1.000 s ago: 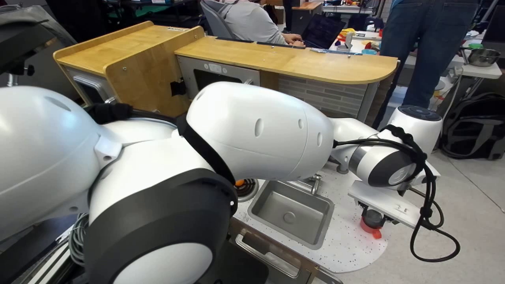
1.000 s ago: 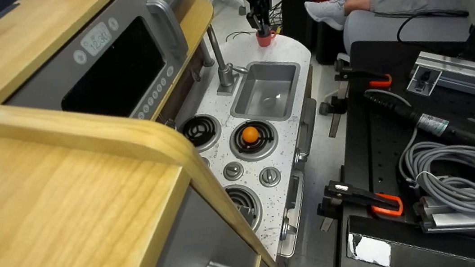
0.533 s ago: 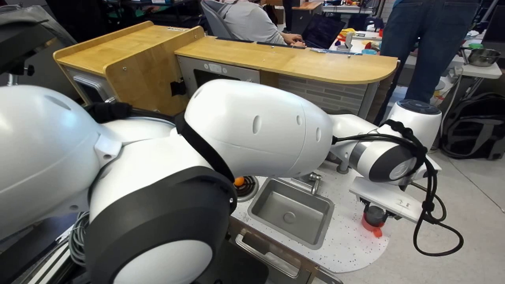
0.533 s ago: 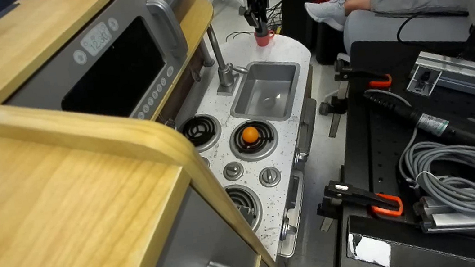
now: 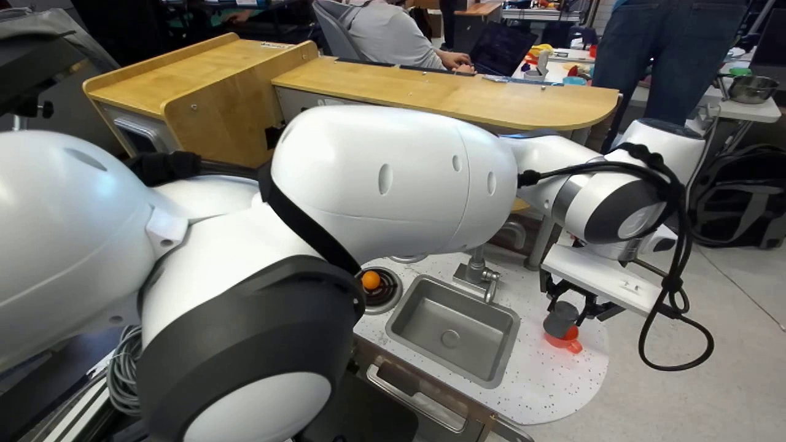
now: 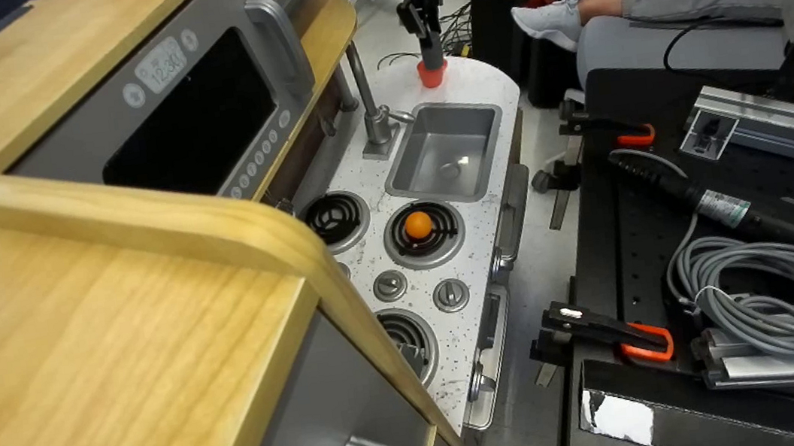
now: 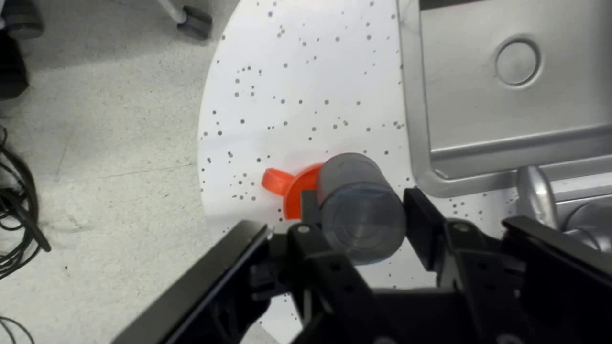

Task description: Remove the gray object from the cup

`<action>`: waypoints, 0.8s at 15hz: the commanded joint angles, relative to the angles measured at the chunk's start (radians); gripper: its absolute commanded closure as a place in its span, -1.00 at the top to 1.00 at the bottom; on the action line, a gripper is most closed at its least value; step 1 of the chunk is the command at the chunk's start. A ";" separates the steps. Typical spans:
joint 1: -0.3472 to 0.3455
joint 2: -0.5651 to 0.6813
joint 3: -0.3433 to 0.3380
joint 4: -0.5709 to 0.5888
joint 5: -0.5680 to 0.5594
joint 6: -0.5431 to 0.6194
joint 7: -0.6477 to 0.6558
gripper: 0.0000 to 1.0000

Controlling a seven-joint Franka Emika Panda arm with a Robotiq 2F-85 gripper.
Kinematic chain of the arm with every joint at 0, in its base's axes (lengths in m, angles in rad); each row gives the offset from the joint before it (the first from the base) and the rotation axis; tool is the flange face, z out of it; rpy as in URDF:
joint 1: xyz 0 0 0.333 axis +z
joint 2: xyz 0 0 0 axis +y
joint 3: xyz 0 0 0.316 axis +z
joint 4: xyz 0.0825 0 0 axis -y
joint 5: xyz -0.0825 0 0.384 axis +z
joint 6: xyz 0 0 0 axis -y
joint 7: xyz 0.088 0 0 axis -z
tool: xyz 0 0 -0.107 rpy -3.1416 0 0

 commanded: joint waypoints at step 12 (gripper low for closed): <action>-0.045 0.001 0.000 -0.059 -0.038 0.021 -0.044 -0.56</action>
